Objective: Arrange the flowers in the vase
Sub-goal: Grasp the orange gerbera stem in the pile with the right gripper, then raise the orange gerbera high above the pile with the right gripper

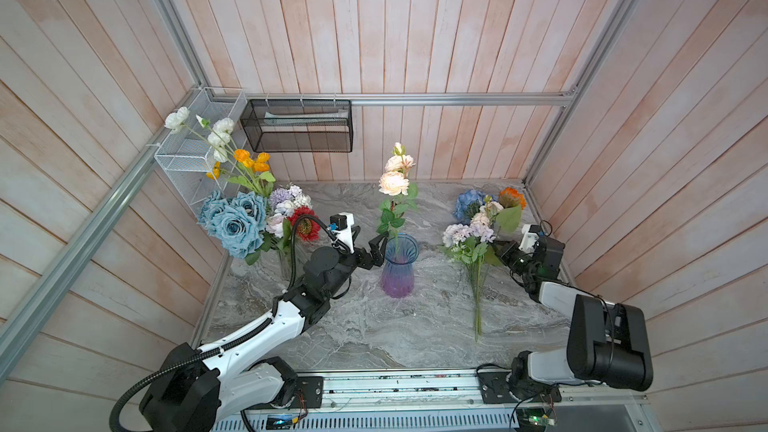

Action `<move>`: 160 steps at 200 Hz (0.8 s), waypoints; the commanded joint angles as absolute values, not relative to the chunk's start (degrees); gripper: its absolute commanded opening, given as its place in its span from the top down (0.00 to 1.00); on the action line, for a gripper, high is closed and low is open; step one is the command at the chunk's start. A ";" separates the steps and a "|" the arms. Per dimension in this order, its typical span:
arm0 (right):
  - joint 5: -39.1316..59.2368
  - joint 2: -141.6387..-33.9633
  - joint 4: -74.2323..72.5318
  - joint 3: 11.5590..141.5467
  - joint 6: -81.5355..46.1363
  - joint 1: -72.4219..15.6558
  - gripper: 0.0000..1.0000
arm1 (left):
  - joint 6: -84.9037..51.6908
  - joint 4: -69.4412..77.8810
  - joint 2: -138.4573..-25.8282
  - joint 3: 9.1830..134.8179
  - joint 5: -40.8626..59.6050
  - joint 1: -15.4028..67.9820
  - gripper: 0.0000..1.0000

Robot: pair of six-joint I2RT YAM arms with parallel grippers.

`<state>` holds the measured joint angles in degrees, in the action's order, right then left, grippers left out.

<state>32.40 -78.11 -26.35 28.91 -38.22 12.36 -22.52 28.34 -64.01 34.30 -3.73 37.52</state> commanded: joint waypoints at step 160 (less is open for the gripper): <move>31.50 -63.68 -11.47 59.99 -33.05 1.92 1.00 | -22.25 27.88 -60.12 33.35 -1.12 33.75 0.00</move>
<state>31.24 -63.18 -10.28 54.46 -33.80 4.73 -22.31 28.25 -60.75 33.85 -3.20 34.57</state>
